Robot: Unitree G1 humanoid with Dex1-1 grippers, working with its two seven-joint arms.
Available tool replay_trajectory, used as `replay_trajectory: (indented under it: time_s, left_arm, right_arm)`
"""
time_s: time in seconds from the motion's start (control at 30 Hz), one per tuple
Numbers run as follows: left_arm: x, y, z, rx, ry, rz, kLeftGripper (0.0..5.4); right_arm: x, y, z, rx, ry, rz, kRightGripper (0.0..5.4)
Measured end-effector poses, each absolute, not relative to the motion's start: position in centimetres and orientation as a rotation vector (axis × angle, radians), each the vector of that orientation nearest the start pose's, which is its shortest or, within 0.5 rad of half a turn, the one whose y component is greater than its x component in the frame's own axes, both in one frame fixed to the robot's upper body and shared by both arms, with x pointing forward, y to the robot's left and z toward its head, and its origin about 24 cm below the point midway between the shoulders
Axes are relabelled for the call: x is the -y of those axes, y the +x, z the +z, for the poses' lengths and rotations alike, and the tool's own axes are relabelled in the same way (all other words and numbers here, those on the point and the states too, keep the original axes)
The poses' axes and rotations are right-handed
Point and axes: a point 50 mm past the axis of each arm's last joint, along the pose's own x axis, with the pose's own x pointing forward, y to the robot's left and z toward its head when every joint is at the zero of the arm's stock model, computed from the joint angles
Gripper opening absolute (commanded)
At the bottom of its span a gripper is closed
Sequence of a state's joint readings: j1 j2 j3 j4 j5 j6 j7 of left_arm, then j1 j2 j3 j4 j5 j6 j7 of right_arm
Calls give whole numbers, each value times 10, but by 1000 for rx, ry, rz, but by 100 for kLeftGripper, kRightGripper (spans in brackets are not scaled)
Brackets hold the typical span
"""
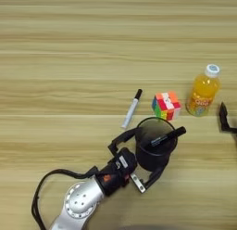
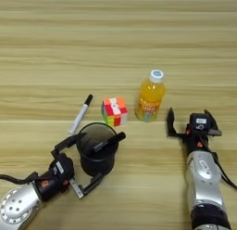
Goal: Move the objects on the table
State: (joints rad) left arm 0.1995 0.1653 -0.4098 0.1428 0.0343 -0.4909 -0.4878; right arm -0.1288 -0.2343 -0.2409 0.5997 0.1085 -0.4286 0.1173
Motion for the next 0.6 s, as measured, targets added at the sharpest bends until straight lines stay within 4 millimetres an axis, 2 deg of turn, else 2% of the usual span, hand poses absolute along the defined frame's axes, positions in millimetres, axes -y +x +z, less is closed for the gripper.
replay_trajectory:
  time_s: [0.6]
  left_arm:
    - [-67,180,2,116,104,-880,540]
  right_arm:
    - [252,252,-2,-3,-97,-155,539]
